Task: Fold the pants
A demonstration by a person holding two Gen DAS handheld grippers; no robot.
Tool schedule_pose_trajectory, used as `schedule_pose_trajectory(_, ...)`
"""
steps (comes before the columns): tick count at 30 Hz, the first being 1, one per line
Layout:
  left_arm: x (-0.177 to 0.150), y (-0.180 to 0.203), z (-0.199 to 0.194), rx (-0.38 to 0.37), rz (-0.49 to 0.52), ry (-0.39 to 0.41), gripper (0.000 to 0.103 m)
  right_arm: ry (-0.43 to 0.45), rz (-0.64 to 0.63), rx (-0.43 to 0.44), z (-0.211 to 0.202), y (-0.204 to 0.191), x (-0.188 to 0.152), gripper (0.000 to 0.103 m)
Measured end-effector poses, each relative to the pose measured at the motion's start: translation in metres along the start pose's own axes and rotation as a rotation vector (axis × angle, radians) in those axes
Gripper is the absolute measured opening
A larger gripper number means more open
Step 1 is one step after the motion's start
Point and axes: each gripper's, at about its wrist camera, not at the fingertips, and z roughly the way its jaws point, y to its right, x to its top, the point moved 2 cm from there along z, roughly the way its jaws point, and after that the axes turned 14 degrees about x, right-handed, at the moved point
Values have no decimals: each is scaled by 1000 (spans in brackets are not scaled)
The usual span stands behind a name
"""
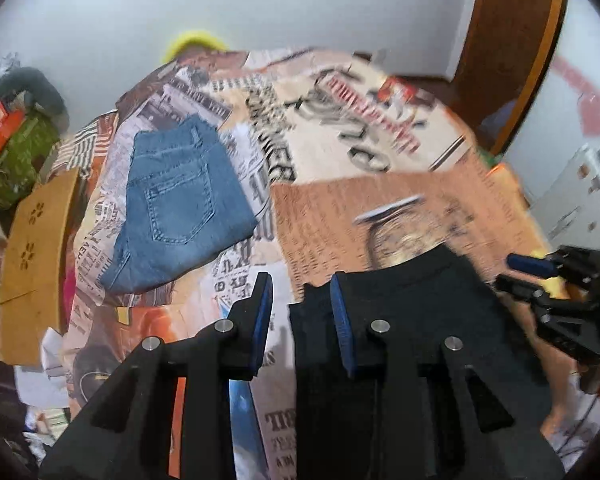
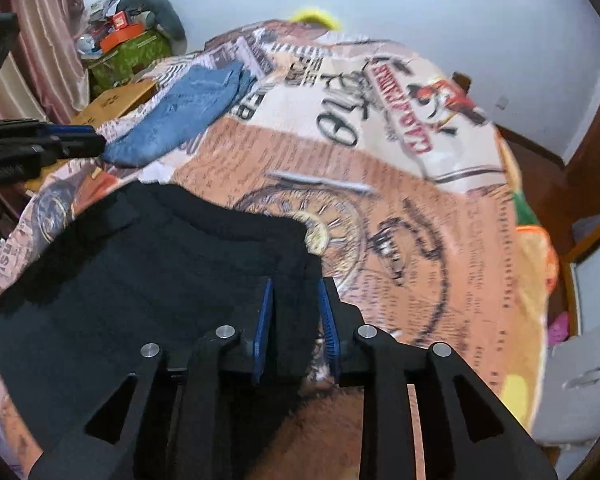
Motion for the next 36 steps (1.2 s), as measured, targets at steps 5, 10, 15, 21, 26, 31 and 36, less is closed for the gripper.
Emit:
schedule_pose_trajectory(5, -20, 5, -28, -72, 22, 2, 31, 85, -41, 50, -37, -33, -5, 42)
schedule_pose_trajectory(10, -67, 37, -26, -77, 132, -52, 31, 41, -73, 109, -30, -68, -29, 42)
schedule_pose_trajectory(15, -124, 52, -14, 32, 248, -87, 32, -68, -50, 109, 0, -78, -68, 42)
schedule_pose_trajectory(21, -148, 19, -28, 95, 186, -53, 38, -11, 17, 102, -17, -65, -85, 42)
schedule_pose_trajectory(26, -170, -14, -23, 147, 108, -107, 41, 3, 37, 43, -32, -55, -97, 42)
schedule_pose_trajectory(31, -186, -45, -17, 194, 32, -166, 41, 14, 116, 18, -49, -32, -111, 42)
schedule_pose_trajectory(36, -164, -69, -32, 177, -72, -126, 42, 13, 181, -34, -62, -13, -116, 42)
